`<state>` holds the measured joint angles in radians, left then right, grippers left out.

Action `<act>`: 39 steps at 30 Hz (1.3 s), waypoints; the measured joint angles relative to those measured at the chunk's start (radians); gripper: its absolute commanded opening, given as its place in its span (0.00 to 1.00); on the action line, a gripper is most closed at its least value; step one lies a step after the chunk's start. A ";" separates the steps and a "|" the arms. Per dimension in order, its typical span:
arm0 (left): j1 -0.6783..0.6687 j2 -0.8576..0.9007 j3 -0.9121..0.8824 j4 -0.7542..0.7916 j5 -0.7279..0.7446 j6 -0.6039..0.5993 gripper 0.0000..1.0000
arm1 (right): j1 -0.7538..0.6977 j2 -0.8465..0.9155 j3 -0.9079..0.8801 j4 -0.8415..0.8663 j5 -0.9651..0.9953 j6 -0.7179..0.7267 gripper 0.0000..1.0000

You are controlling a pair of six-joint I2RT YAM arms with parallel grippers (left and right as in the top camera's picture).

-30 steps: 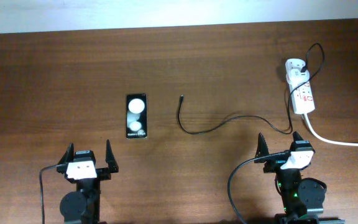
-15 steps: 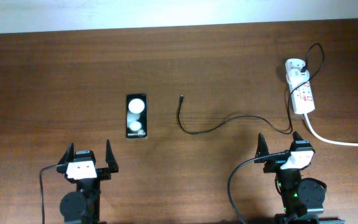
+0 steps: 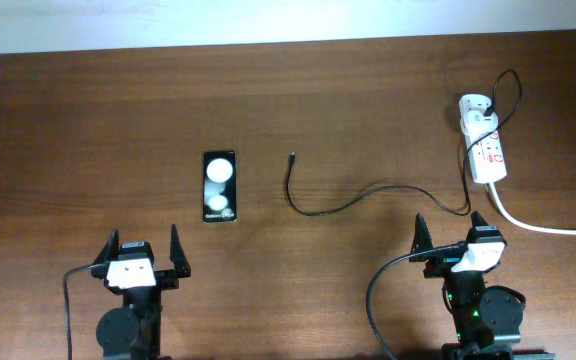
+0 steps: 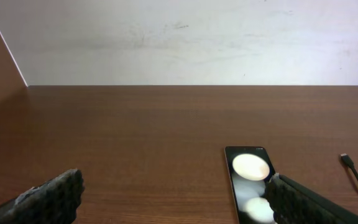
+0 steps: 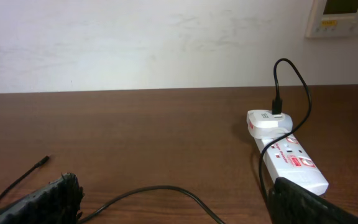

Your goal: Plug charger to phone and switch on socket

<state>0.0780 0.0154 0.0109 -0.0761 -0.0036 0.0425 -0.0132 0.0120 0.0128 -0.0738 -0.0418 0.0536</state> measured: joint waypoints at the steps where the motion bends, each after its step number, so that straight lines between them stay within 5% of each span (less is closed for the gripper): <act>1: 0.000 0.000 0.000 0.000 0.000 0.000 0.99 | 0.000 0.000 0.000 0.000 0.000 0.000 0.98; 20: 0.000 0.017 0.002 0.015 0.092 0.000 0.99 | 0.000 0.000 0.000 0.000 0.000 0.000 0.99; 30: 0.000 0.502 0.424 -0.056 0.173 0.003 0.99 | 0.000 0.000 0.000 0.000 0.000 0.000 0.99; 39: -0.006 1.011 0.944 -0.432 0.284 0.003 0.99 | 0.000 0.000 0.000 0.000 0.000 -0.001 0.99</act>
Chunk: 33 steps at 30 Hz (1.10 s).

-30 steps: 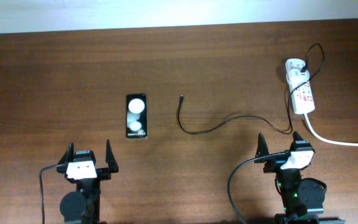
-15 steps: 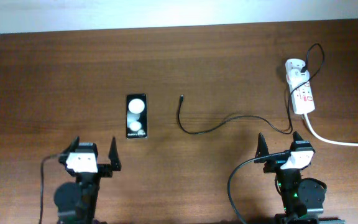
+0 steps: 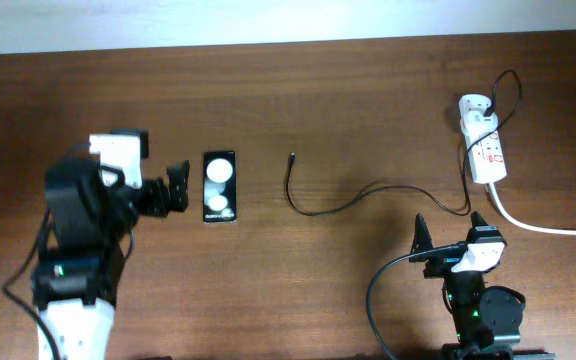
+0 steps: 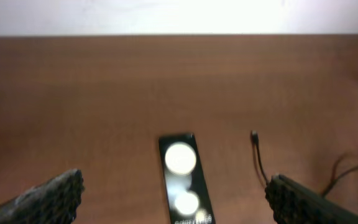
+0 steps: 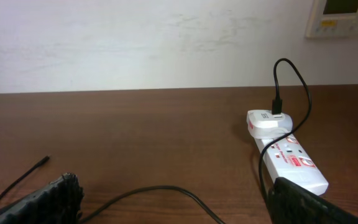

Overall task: Plug charger to phone and switch on socket
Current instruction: 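Move the left gripper forward over the black phone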

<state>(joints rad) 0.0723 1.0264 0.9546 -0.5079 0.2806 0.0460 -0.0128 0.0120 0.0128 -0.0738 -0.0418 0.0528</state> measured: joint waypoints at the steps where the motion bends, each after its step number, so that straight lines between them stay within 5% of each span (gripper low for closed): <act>1: -0.007 0.053 0.063 -0.053 0.003 0.000 0.99 | 0.000 0.000 0.000 0.000 0.000 0.001 0.99; 12: -0.212 0.578 0.656 -0.610 -0.097 0.042 0.99 | 0.000 0.000 0.000 0.000 0.000 0.000 0.99; 21: -0.246 0.644 0.690 -0.606 -0.105 0.033 0.99 | 0.000 0.000 0.000 0.000 0.000 0.000 0.99; 33: -0.246 0.946 0.689 -0.628 -0.193 -0.132 0.99 | 0.000 0.000 0.000 0.000 0.000 0.001 0.99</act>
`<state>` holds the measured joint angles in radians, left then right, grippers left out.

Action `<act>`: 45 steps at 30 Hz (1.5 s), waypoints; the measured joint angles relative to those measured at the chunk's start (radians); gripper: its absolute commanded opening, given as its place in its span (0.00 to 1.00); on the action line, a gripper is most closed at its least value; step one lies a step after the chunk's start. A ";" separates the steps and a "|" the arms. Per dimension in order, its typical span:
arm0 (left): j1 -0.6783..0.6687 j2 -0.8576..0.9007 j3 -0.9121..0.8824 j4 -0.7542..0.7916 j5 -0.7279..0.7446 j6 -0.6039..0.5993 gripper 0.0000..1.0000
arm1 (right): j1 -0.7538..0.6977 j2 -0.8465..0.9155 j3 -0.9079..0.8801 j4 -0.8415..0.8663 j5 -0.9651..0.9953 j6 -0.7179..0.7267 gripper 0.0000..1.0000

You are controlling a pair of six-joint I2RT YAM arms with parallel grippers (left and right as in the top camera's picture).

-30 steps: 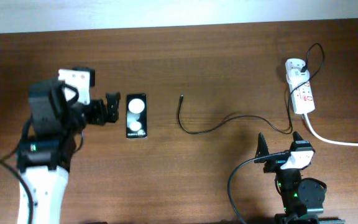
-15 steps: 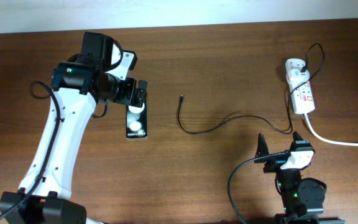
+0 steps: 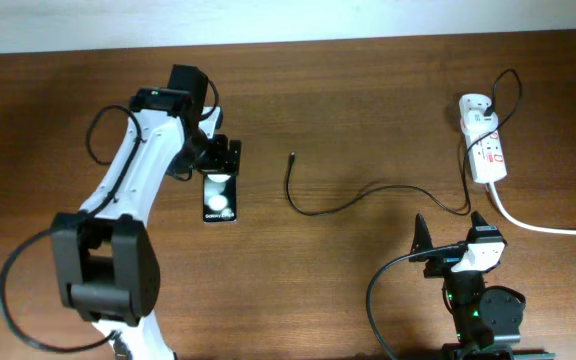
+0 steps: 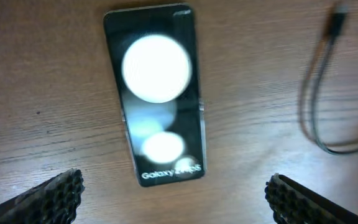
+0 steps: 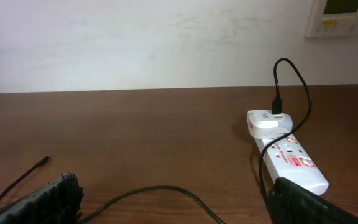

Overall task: Plug charger to phone and switch on socket
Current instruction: 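Move the left gripper forward over the black phone, then lower the left gripper and close it on the phone's sides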

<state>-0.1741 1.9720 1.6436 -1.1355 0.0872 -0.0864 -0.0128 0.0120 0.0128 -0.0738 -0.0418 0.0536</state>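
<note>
The black phone [image 3: 220, 200] lies flat on the brown table, screen up, also seen in the left wrist view as the phone [image 4: 157, 93]. My left gripper [image 3: 218, 158] hovers over it, open, fingers [image 4: 48, 199] wide apart on either side of the phone's end, holding nothing. The black charger cable [image 3: 348, 203] runs from its loose plug tip [image 3: 292, 157] to the white adapter [image 3: 475, 107] in the white socket strip [image 3: 489, 152]. My right gripper [image 3: 450, 250] rests open near the front edge, its view showing the strip [image 5: 291, 158] and cable [image 5: 166, 193].
The strip's white mains lead [image 3: 548, 226] runs off the right edge of the table. A pale wall [image 5: 166, 43] stands behind the table's far edge. The cable's loop [image 4: 316, 106] lies to the right of the phone.
My left arm has reached farther in: its gripper was beside the phone's left edge and is now over the phone, looking down at it from close. The right arm has not moved.
Both grippers were parked open at the table's front edge, with phone, cable and strip lying apart. Then my left gripper was raised at the phone's left side. Now it hangs open above the phone. Phone, cable and strip have stayed put.
</note>
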 measured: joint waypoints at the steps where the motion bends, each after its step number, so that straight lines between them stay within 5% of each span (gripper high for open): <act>1: 0.000 0.006 -0.009 0.006 -0.008 -0.006 0.99 | 0.000 0.000 0.000 0.000 0.000 0.000 0.99; 23: -0.049 0.018 -0.189 0.251 -0.098 -0.119 0.99 | 0.000 0.000 0.000 0.000 0.000 0.000 0.99; 45: -0.049 0.122 -0.190 0.296 -0.109 -0.121 0.98 | 0.000 0.000 0.000 0.000 0.000 -0.001 0.99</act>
<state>-0.2234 2.0945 1.4532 -0.8391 -0.0219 -0.2070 -0.0128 0.0120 0.0128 -0.0742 -0.0418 0.0528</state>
